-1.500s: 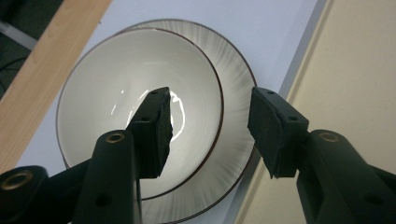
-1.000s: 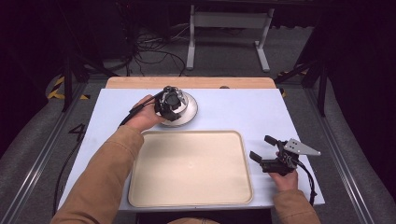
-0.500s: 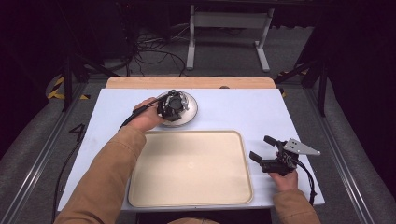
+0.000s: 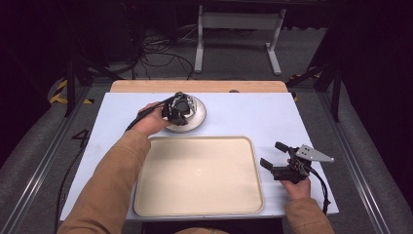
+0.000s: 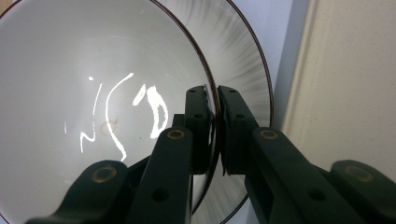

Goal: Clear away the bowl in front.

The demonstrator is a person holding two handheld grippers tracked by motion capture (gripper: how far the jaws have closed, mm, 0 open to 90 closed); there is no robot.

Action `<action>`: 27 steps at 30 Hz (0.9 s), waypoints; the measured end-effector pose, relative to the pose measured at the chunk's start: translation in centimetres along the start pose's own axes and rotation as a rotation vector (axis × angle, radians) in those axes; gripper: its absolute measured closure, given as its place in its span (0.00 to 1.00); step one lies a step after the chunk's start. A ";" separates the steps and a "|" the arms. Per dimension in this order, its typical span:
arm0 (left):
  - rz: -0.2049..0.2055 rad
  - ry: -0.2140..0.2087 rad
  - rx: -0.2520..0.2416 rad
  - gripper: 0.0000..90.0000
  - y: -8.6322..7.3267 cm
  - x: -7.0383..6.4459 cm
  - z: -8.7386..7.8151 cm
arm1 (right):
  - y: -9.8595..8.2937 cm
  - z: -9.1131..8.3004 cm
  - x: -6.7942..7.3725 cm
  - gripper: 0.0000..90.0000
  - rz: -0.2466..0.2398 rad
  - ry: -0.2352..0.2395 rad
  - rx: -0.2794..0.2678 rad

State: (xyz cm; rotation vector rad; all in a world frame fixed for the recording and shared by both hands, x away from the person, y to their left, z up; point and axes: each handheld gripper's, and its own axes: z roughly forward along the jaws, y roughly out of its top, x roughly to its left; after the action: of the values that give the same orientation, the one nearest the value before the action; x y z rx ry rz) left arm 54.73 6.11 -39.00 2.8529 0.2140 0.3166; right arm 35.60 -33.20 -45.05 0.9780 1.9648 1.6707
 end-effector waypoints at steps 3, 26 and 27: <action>-0.001 -0.002 0.007 0.94 0.1 0.0 0.0 | 0.0 0.0 0.0 0.01 0.001 0.002 -0.001; -0.010 -0.005 0.041 0.93 1.1 -0.5 -2.3 | 0.0 0.0 0.0 0.01 0.003 0.005 0.002; -0.005 0.001 0.044 0.93 1.2 -0.5 -2.5 | 0.0 0.0 0.0 0.01 0.003 0.005 0.001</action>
State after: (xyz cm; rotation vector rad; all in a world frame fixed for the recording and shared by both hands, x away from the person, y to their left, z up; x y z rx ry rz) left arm 53.75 5.53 -36.39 2.8951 0.2317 0.3158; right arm 35.63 -33.22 -45.08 0.9789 1.9690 1.6756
